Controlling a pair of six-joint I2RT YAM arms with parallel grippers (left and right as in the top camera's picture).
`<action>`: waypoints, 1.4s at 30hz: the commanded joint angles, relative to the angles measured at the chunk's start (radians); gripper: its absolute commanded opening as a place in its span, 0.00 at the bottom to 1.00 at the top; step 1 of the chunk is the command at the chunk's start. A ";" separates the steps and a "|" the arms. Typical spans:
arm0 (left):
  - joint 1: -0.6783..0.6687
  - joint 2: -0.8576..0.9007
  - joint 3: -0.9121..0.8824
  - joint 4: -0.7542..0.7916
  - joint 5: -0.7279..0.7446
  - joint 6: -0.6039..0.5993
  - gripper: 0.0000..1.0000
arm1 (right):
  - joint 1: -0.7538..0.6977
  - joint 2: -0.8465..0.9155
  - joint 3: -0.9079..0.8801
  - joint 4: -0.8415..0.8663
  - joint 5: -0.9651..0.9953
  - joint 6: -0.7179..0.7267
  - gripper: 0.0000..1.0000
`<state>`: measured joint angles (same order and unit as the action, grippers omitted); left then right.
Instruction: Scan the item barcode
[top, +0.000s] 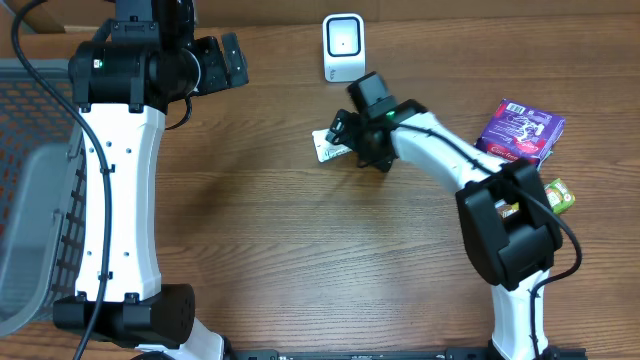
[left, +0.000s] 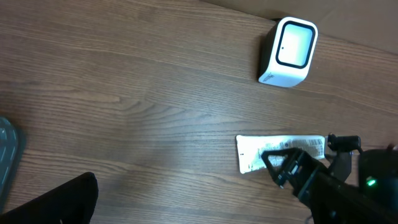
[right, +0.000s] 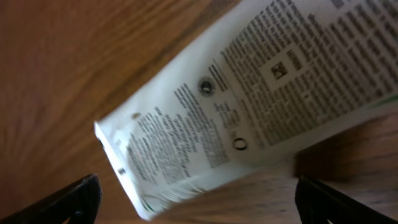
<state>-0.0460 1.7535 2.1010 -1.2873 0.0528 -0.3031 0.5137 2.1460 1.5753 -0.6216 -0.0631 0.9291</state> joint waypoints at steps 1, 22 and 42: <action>-0.008 0.001 0.008 0.002 0.007 0.019 1.00 | 0.032 -0.011 -0.005 0.055 0.194 0.212 1.00; -0.008 0.001 0.008 0.002 0.007 0.019 1.00 | 0.064 0.124 -0.005 0.225 0.257 0.227 0.52; -0.008 0.001 0.008 0.002 0.007 0.019 1.00 | 0.063 0.093 -0.002 0.209 -0.032 -0.038 0.19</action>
<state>-0.0460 1.7535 2.1010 -1.2869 0.0528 -0.3031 0.5751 2.2524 1.5814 -0.3882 0.0612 0.9985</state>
